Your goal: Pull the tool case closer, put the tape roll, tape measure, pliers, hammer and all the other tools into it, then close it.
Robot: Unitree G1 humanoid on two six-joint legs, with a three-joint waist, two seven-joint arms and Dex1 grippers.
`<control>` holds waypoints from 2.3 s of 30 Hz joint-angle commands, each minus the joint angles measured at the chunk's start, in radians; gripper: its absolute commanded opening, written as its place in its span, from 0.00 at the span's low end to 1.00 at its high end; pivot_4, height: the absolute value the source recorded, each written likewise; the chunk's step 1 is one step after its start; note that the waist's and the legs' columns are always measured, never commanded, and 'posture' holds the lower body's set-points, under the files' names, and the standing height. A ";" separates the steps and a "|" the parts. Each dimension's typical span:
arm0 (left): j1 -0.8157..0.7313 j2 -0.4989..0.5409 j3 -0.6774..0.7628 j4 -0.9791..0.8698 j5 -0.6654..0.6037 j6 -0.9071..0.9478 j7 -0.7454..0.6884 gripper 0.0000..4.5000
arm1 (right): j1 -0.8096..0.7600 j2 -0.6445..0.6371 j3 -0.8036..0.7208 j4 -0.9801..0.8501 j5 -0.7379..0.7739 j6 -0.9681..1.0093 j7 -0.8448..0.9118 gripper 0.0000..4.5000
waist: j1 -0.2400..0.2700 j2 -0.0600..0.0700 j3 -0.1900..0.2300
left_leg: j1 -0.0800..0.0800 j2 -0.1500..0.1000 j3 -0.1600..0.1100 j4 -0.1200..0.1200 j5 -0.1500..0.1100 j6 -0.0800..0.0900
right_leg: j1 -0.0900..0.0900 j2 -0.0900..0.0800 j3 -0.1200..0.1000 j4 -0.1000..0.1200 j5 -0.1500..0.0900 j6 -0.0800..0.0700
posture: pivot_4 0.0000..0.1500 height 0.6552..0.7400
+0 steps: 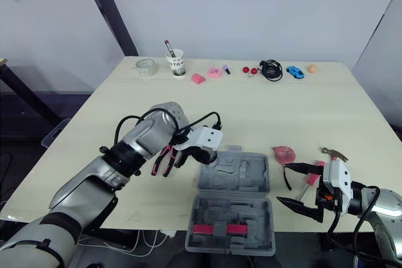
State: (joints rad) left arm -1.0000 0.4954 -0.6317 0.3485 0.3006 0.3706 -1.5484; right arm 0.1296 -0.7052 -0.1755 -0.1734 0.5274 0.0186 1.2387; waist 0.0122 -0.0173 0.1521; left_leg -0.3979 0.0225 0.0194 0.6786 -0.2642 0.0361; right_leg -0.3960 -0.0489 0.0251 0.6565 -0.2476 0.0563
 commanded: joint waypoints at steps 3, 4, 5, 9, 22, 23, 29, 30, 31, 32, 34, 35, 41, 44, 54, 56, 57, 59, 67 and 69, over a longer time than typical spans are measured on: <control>-0.078 -0.046 0.032 0.154 -0.046 -0.062 -0.011 0.01 | -0.007 -0.014 -0.019 -0.025 0.009 -0.004 0.000 1.00 | 0.000 0.000 0.000 | 0.000 0.000 0.000 0.000 0.000 0.000 | 0.000 0.000 0.000 0.000 0.000 0.000 | 1.00 1.00; -0.088 -0.054 0.034 0.184 -0.054 -0.073 -0.015 0.01 | -0.008 -0.015 -0.019 -0.027 0.009 -0.002 -0.001 1.00 | 0.000 0.000 0.000 | 0.000 0.000 0.000 0.000 0.000 0.000 | 0.000 0.000 0.000 0.000 0.000 0.000 | 1.00 1.00; -0.095 -0.060 0.035 0.206 -0.059 -0.081 -0.017 0.01 | -0.009 -0.016 -0.019 -0.028 0.009 -0.001 -0.002 1.00 | 0.000 0.000 0.000 | 0.000 0.000 0.000 0.000 0.000 0.000 | 0.000 0.000 0.000 0.000 0.000 0.000 | 1.00 1.00; -0.132 -0.083 0.035 0.329 -0.069 -0.135 -0.027 0.01 | -0.010 -0.020 -0.017 -0.041 0.005 0.004 -0.009 1.00 | -0.002 0.000 0.000 | 0.000 0.000 0.000 0.000 0.000 0.000 | 0.000 0.000 0.000 0.000 0.000 0.000 | 1.00 1.00; -0.158 -0.126 0.053 0.587 -0.138 -0.265 -0.066 0.01 | -0.008 -0.022 -0.007 -0.068 -0.011 0.011 -0.030 1.00 | -0.001 -0.002 0.001 | -0.001 0.000 0.000 0.000 0.000 0.000 | 0.000 0.000 -0.001 0.000 0.000 0.000 | 1.00 1.00; -0.160 -0.126 0.050 0.601 -0.139 -0.277 -0.066 0.01 | -0.009 -0.022 -0.006 -0.068 -0.012 0.011 -0.031 1.00 | -0.001 -0.002 0.001 | -0.001 0.000 0.000 0.000 0.000 0.000 | 0.000 0.000 -0.001 0.000 0.000 0.000 | 1.00 1.00; -0.170 -0.144 0.059 0.681 -0.135 -0.318 -0.066 0.01 | -0.005 -0.017 0.000 -0.066 -0.017 0.003 -0.030 1.00 | -0.001 -0.002 0.001 | -0.001 0.000 0.000 0.000 0.000 0.000 | 0.000 0.000 -0.001 0.000 0.000 0.000 | 1.00 1.00; -0.173 -0.149 0.063 0.693 -0.129 -0.336 -0.053 0.01 | -0.003 -0.016 0.000 -0.067 -0.018 0.001 -0.030 1.00 | -0.001 -0.002 0.001 | -0.001 0.000 0.000 0.000 0.000 0.000 | 0.000 0.000 -0.001 0.000 0.000 0.000 | 1.00 1.00; -0.176 -0.153 0.063 0.706 -0.121 -0.342 -0.042 0.01 | 0.000 -0.015 0.001 -0.068 -0.019 0.000 -0.030 1.00 | -0.001 -0.003 0.002 | -0.001 0.000 0.000 0.000 0.000 0.000 | 0.000 0.000 -0.001 0.000 0.000 0.000 | 1.00 1.00; -0.181 -0.156 0.060 0.720 -0.108 -0.351 -0.035 0.01 | 0.002 -0.014 0.001 -0.068 -0.020 -0.002 -0.030 1.00 | -0.001 -0.003 0.002 | -0.001 0.000 0.000 0.000 0.000 0.000 | 0.000 0.000 -0.001 0.000 0.000 0.000 | 1.00 1.00; -0.186 -0.164 0.064 0.739 -0.099 -0.356 -0.042 0.01 | 0.006 -0.012 0.001 -0.069 -0.022 -0.005 -0.031 1.00 | -0.001 -0.003 0.002 | -0.001 0.000 0.000 0.000 0.000 0.000 | 0.000 0.000 -0.001 0.000 0.000 0.000 | 1.00 1.00; -0.187 -0.168 0.069 0.745 -0.098 -0.356 -0.048 0.01 | 0.008 -0.011 0.000 -0.069 -0.023 -0.007 -0.032 1.00 | -0.001 -0.003 0.002 | -0.001 0.000 0.000 0.000 0.000 0.000 | 0.000 0.000 -0.001 0.000 0.000 0.000 | 1.00 1.00; -0.200 -0.180 0.072 0.784 -0.070 -0.374 -0.037 0.01 | 0.012 -0.013 -0.003 -0.066 -0.026 -0.011 -0.031 1.00 | -0.001 -0.003 0.002 | -0.001 0.000 0.000 0.000 0.000 0.000 | 0.000 0.000 -0.001 0.000 0.000 0.000 | 1.00 1.00; -0.204 -0.187 0.081 0.800 -0.060 -0.383 -0.028 0.01 | 0.015 -0.011 -0.003 -0.069 -0.025 -0.012 -0.034 1.00 | -0.001 -0.003 0.002 | -0.001 0.000 0.000 0.000 0.000 0.000 | 0.000 0.000 -0.001 0.000 0.000 0.000 | 1.00 1.00; -0.210 -0.203 0.103 0.825 -0.033 -0.397 -0.017 0.01 | 0.014 -0.007 0.000 -0.068 -0.028 -0.013 -0.048 1.00 | -0.001 -0.003 0.002 | -0.001 0.000 0.000 0.000 0.000 0.000 | 0.000 0.000 -0.001 0.000 0.000 0.000 | 1.00 1.00; -0.211 -0.206 0.107 0.830 -0.027 -0.396 -0.005 0.01 | 0.015 -0.007 0.002 -0.070 -0.029 -0.012 -0.049 1.00 | -0.001 -0.003 0.002 | -0.001 0.000 0.000 0.000 0.000 0.000 | 0.000 0.000 -0.001 0.000 0.000 0.000 | 1.00 1.00; -0.211 -0.208 0.109 0.831 -0.025 -0.397 0.002 0.01 | 0.016 -0.008 0.003 -0.072 -0.030 -0.012 -0.050 1.00 | -0.001 -0.003 0.002 | -0.001 0.000 0.000 0.000 0.000 0.000 | 0.000 0.000 -0.001 0.000 0.000 0.000 | 1.00 1.00; -0.212 -0.210 0.115 0.833 -0.024 -0.398 0.007 0.01 | 0.017 -0.008 0.003 -0.072 -0.032 -0.013 -0.051 1.00 | -0.001 -0.003 0.002 | -0.001 0.000 -0.001 0.000 0.000 0.000 | 0.000 0.000 -0.001 0.000 0.000 0.000 | 1.00 1.00; -0.219 -0.218 0.132 0.844 -0.014 -0.404 0.019 0.01 | 0.019 -0.005 0.004 -0.068 -0.038 -0.021 -0.050 1.00 | 0.000 -0.003 0.002 | -0.001 0.000 -0.001 0.000 0.000 0.000 | 0.000 0.000 -0.001 0.000 0.000 0.000 | 1.00 1.00; -0.221 -0.218 0.134 0.846 -0.009 -0.405 0.019 0.01 | 0.020 -0.004 0.005 -0.067 -0.040 -0.022 -0.050 1.00 | 0.000 -0.003 0.002 | -0.001 0.000 -0.001 0.000 0.000 0.000 | 0.000 0.000 -0.001 0.000 0.000 0.000 | 1.00 1.00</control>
State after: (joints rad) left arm -1.1836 0.2790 -0.5190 1.1912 0.2864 -0.0268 -1.5262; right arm 0.1468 -0.7100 -0.1653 -0.2167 0.4831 0.0157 1.1903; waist 0.0117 -0.0207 0.1541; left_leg -0.3993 0.0223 0.0189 0.6786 -0.2643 0.0361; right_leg -0.3963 -0.0487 0.0237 0.6562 -0.2474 0.0566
